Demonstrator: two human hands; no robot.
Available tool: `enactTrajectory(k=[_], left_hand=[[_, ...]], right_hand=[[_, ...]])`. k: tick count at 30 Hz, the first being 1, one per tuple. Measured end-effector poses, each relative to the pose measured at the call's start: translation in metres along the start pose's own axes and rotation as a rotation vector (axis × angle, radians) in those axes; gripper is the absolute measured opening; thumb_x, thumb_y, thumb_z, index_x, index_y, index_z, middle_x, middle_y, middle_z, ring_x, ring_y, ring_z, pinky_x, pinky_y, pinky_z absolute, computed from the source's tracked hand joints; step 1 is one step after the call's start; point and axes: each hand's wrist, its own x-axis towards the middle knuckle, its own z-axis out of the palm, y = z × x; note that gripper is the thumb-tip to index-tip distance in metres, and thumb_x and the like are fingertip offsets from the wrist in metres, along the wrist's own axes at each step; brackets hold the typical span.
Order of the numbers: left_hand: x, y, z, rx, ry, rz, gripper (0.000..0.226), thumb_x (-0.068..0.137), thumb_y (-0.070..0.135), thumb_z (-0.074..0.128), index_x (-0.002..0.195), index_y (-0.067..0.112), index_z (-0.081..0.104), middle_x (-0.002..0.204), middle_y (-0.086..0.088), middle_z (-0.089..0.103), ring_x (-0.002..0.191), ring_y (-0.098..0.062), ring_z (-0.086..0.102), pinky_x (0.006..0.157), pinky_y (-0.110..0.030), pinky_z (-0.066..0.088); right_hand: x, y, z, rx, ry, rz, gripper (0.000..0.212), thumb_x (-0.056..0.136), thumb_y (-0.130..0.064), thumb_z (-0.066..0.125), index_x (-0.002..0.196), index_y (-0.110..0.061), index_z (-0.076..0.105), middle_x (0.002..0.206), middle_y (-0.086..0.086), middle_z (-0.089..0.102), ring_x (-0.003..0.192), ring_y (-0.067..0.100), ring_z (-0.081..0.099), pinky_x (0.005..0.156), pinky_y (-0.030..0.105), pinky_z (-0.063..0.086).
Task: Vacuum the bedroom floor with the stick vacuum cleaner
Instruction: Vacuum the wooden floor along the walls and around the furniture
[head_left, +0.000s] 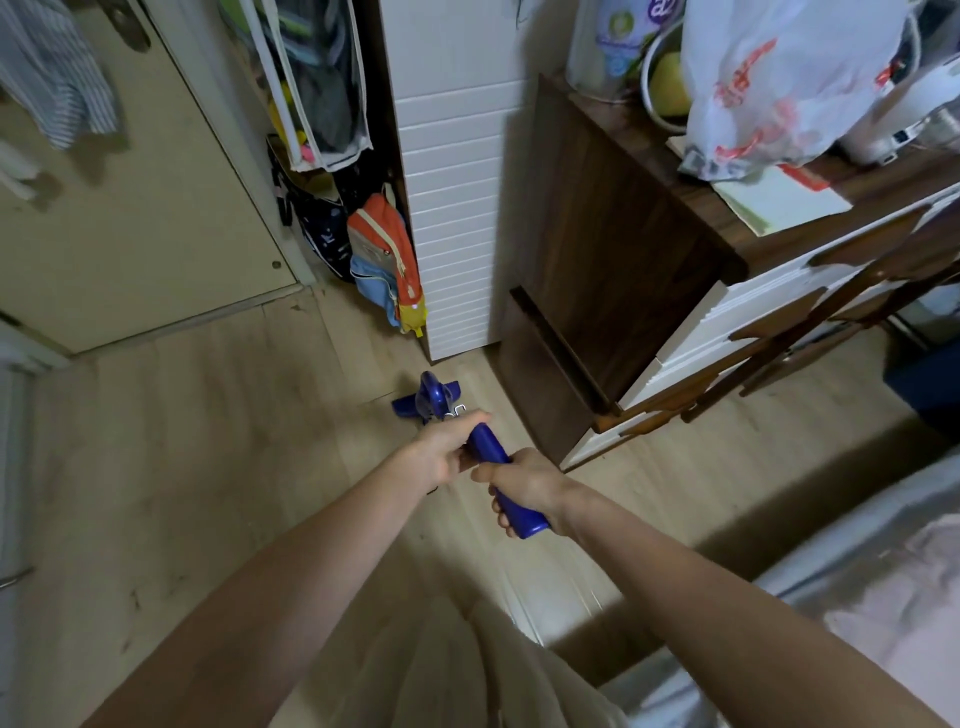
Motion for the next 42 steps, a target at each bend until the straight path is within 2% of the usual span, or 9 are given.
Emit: enactTrajectory(k=[3,7,12,17,21,30,34,40,42], left_hand=[[-0.005,-0.004,-0.005,-0.067,-0.021,-0.027,0.012,0.086,0.012,0.064,0.08,0.006,0.057,0.064,-0.008,0.062,0.065,-0.019,0.059,0.06,-0.029,0.054],[-0.015,-0.004,0.006,-0.286,-0.044,-0.068,0.012,0.087,0.009,0.064,0.091,0.001,0.056,0.079,-0.013,0.061,0.067,-0.02,0.061,0.044,-0.025,0.053],[-0.008,0.003,0.026,-0.304,-0.012,-0.046,0.026,0.083,0.013,0.071,0.098,0.0,0.054,0.083,-0.015,0.061,0.065,-0.023,0.063,0.041,-0.027,0.052],[0.012,0.002,0.028,-0.231,0.026,-0.006,0.019,0.083,0.009,0.071,0.086,0.005,0.052,0.074,-0.012,0.057,0.063,-0.021,0.058,0.046,-0.026,0.055],[0.042,0.005,0.018,-0.298,0.063,0.005,0.022,0.082,0.007,0.072,0.088,0.006,0.051,0.075,-0.011,0.054,0.065,-0.02,0.057,0.042,-0.025,0.054],[0.098,0.027,-0.034,-0.072,0.07,0.027,0.018,0.079,0.007,0.073,0.088,0.005,0.057,0.083,-0.013,0.062,0.075,-0.023,0.062,0.064,-0.032,0.056],[0.108,0.043,-0.071,-0.043,0.063,0.067,0.014,0.083,0.008,0.07,0.087,0.005,0.057,0.079,-0.014,0.064,0.068,-0.022,0.065,0.068,-0.032,0.057],[0.092,0.058,-0.079,0.069,0.025,0.073,0.016,0.082,0.012,0.07,0.086,0.008,0.055,0.094,-0.017,0.061,0.085,-0.028,0.061,0.087,-0.041,0.055],[0.086,0.05,-0.085,0.099,-0.001,0.049,0.014,0.083,0.012,0.068,0.087,0.007,0.056,0.092,-0.018,0.061,0.083,-0.028,0.062,0.083,-0.039,0.056]], right_hand=[[-0.01,-0.007,0.001,-0.086,-0.025,0.028,0.022,0.095,-0.021,0.056,0.103,-0.003,0.047,0.069,0.009,0.049,0.05,0.014,0.048,0.043,0.022,0.045],[-0.026,-0.028,-0.031,-0.293,-0.066,0.063,0.021,0.093,-0.02,0.058,0.096,-0.001,0.05,0.067,0.01,0.049,0.047,0.014,0.046,0.044,0.023,0.042],[-0.021,-0.029,-0.05,-0.293,-0.024,0.042,0.02,0.092,-0.021,0.06,0.09,-0.002,0.053,0.062,0.008,0.051,0.043,0.013,0.048,0.043,0.022,0.043],[0.01,-0.005,-0.044,-0.178,0.008,0.021,0.025,0.093,-0.021,0.057,0.105,0.0,0.052,0.068,0.011,0.05,0.047,0.015,0.047,0.046,0.025,0.042],[0.048,-0.003,-0.043,-0.192,0.005,0.011,0.034,0.093,-0.022,0.057,0.119,-0.001,0.051,0.071,0.012,0.05,0.048,0.016,0.046,0.047,0.027,0.041],[0.114,-0.002,0.014,-0.087,0.148,-0.049,0.019,0.093,-0.024,0.056,0.093,-0.006,0.051,0.065,0.011,0.053,0.04,0.018,0.048,0.043,0.027,0.045],[0.135,-0.024,0.047,-0.118,0.176,-0.076,0.016,0.09,-0.027,0.055,0.084,-0.012,0.05,0.067,0.009,0.057,0.042,0.02,0.053,0.051,0.033,0.052],[0.104,-0.045,0.057,-0.146,0.248,-0.079,0.017,0.091,-0.025,0.053,0.08,-0.013,0.048,0.067,0.008,0.055,0.043,0.02,0.052,0.04,0.024,0.044],[0.094,-0.04,0.066,-0.126,0.241,-0.06,0.016,0.092,-0.024,0.053,0.082,-0.013,0.048,0.068,0.009,0.056,0.046,0.021,0.053,0.04,0.025,0.046]])
